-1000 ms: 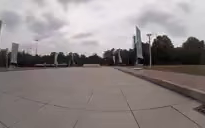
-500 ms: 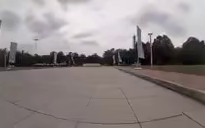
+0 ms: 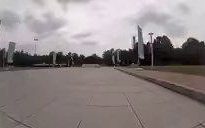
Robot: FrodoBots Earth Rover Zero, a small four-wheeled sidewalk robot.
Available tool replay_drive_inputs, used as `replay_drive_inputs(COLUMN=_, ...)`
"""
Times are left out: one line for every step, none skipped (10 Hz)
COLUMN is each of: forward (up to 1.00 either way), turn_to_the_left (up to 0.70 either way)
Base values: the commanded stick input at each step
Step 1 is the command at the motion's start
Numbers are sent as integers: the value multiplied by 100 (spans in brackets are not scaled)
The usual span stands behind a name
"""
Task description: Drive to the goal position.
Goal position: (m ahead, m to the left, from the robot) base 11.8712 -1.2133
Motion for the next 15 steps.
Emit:
replay_drive_inputs(forward=60, turn_to_the_left=0)
replay_drive_inputs(forward=60, turn_to_the_left=0)
replay_drive_inputs(forward=60, turn_to_the_left=0)
replay_drive_inputs(forward=60, turn_to_the_left=0)
replay_drive_inputs(forward=60, turn_to_the_left=0)
replay_drive_inputs(forward=60, turn_to_the_left=0)
replay_drive_inputs(forward=60, turn_to_the_left=0)
replay_drive_inputs(forward=60, turn_to_the_left=0)
replay_drive_inputs(forward=60, turn_to_the_left=0)
replay_drive_inputs(forward=60, turn_to_the_left=0)
replay_drive_inputs(forward=60, turn_to_the_left=0)
replay_drive_inputs(forward=60, turn_to_the_left=0)
replay_drive_inputs(forward=60, turn_to_the_left=0)
replay_drive_inputs(forward=60, turn_to_the_left=0)
replay_drive_inputs(forward=60, turn_to_the_left=0)
